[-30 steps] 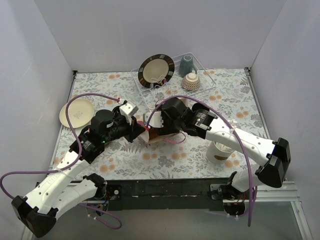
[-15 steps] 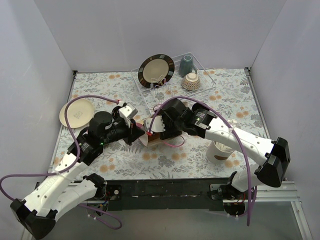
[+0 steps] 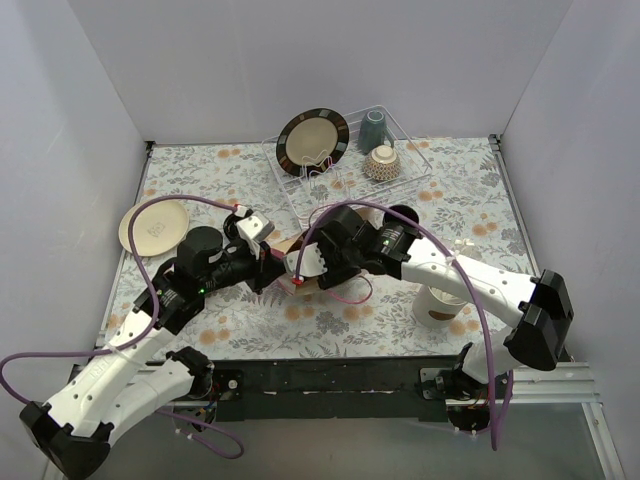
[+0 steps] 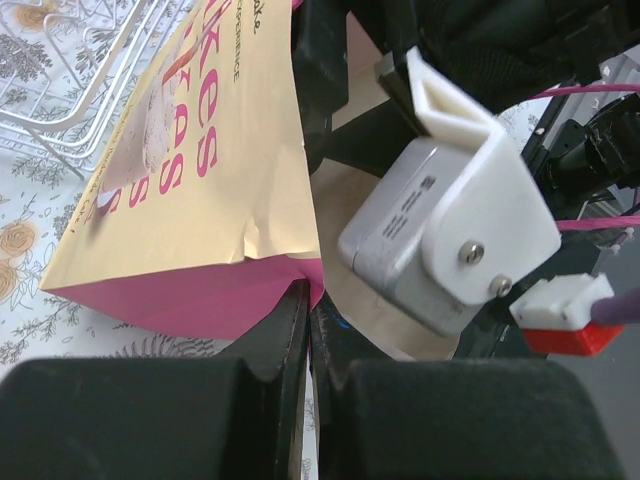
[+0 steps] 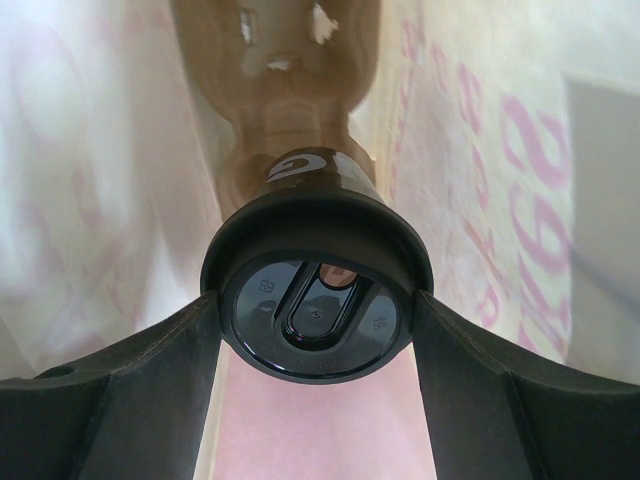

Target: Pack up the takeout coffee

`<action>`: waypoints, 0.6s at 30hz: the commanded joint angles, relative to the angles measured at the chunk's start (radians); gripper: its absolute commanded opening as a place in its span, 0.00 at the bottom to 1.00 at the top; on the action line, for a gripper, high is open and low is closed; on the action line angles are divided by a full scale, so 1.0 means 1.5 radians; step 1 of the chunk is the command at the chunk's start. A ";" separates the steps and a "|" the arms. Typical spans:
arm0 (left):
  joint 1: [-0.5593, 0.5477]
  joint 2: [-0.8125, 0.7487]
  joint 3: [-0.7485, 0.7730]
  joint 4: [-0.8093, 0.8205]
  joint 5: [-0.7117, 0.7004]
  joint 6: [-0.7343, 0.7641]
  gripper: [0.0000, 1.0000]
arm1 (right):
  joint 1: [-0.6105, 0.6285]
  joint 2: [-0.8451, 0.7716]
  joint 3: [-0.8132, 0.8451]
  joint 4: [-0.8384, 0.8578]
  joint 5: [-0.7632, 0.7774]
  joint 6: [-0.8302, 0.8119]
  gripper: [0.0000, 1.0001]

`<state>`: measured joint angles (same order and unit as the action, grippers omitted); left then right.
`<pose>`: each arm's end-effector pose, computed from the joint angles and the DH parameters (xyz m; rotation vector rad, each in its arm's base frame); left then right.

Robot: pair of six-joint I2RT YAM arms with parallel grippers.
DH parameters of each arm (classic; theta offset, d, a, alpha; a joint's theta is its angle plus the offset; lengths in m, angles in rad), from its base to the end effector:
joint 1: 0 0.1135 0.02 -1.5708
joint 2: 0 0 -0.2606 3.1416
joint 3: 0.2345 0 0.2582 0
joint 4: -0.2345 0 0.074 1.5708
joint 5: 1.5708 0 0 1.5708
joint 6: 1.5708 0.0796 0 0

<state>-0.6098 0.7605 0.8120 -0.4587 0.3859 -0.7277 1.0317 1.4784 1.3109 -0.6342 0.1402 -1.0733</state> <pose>0.1587 -0.1474 0.3075 0.1492 2.1637 -1.2070 0.1943 0.3031 0.2805 -2.0248 1.2323 -0.1863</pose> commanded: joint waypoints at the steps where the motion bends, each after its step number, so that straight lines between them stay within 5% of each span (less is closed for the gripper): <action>1: 0.002 0.006 0.002 -0.005 0.021 0.018 0.00 | 0.012 0.011 0.008 -0.002 -0.014 -0.032 0.41; 18: 0.002 0.008 0.001 -0.022 0.017 0.078 0.00 | -0.002 -0.015 -0.069 0.129 0.060 0.012 0.40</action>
<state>-0.6098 0.7631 0.7944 -0.4702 0.3939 -0.6380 1.0458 1.4929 1.1854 -0.5030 0.2150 -1.0740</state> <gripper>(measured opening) 0.009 0.780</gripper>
